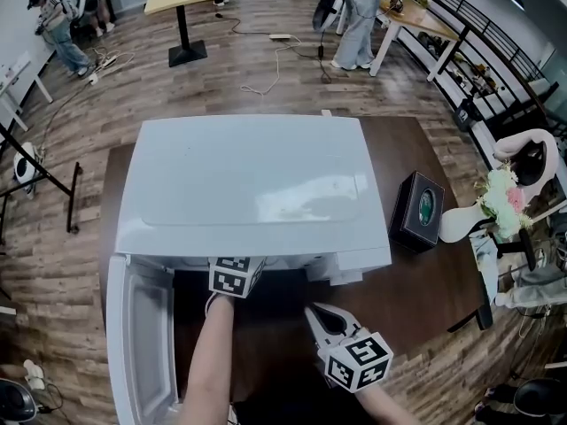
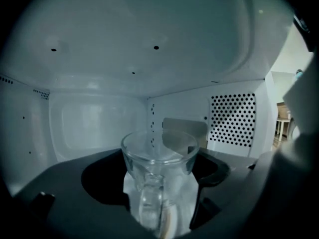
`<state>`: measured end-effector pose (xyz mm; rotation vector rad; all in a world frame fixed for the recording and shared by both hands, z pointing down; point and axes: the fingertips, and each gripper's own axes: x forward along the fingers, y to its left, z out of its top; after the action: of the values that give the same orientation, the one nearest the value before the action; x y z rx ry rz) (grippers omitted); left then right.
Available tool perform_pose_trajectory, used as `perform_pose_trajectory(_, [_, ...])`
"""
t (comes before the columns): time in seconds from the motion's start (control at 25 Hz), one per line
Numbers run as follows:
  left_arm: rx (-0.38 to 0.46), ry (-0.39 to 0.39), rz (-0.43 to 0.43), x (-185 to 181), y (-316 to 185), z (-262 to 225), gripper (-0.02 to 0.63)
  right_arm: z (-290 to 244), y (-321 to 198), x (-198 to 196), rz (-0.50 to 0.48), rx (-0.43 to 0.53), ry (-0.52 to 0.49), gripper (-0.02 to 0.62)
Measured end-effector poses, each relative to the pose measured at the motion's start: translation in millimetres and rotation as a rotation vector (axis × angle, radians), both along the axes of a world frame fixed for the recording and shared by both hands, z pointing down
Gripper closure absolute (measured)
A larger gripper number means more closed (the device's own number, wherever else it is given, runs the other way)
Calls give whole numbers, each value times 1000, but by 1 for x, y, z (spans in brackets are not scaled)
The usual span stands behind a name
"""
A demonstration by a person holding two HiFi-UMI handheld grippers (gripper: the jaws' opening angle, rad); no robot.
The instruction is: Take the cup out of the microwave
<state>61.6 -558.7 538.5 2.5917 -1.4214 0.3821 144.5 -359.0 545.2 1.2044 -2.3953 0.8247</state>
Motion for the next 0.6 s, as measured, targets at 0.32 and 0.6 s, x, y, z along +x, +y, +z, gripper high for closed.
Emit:
perform_pose_trajectory(0.32, [8, -11, -6, 0, 9, 0, 222, 2, 2, -1, -9, 3, 0, 600])
perform_pose_trajectory(0.6, [17, -29, -17, -2, 18, 0, 222, -2, 6, -2, -17, 14, -8, 600])
